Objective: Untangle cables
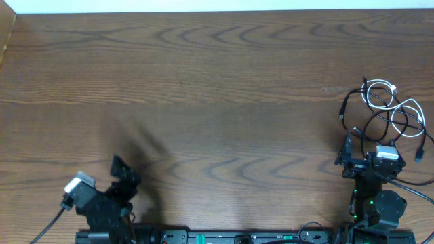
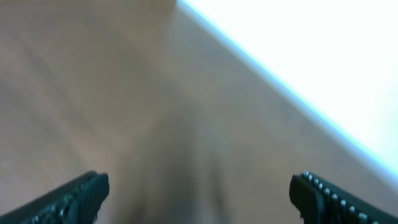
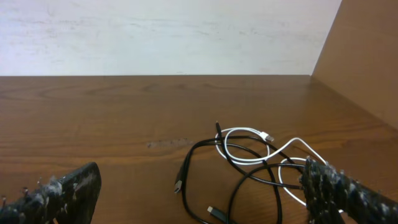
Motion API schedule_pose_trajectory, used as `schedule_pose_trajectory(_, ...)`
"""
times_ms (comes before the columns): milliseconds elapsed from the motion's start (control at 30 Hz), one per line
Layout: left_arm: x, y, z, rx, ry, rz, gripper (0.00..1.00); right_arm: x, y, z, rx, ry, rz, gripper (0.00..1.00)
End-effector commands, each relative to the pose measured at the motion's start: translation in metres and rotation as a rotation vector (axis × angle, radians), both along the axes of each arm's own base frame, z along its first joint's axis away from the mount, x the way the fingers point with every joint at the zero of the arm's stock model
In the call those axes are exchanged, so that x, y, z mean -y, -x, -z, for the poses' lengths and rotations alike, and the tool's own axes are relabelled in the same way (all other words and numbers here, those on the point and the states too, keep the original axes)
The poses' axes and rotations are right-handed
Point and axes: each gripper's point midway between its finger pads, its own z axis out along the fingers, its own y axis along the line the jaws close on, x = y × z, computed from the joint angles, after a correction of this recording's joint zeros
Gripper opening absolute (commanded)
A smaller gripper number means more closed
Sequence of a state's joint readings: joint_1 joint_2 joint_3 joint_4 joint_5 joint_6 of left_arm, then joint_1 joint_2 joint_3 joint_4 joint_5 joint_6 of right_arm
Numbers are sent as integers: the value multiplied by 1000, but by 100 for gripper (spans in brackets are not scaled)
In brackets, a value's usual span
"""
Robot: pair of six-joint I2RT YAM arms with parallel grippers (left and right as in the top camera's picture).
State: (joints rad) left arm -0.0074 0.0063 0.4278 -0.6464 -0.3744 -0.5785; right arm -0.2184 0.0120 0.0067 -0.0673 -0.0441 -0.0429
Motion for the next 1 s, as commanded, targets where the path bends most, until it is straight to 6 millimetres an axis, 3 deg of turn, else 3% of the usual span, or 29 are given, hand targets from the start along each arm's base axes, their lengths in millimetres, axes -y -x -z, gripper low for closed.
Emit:
schedule_pose_trajectory(0, -3, -13, -26, 159, -1, -21, 98, 1, 0, 0, 3, -11, 7, 99)
schedule_pose_trajectory(167, -3, -24, -82, 480, 4, -21, 98, 1, 0, 0, 4, -11, 7, 99)
schedule_pose_trajectory(467, -3, -22, -98, 578, 6, -21, 98, 1, 0, 0, 4, -11, 7, 99)
schedule_pose_trajectory(633, -3, -29, -82, 546, 5, -21, 98, 1, 0, 0, 4, -11, 7, 99)
schedule_pose_trajectory(967, -3, -51, -5, 387, 3, -20, 98, 1, 0, 0, 4, -11, 7, 99)
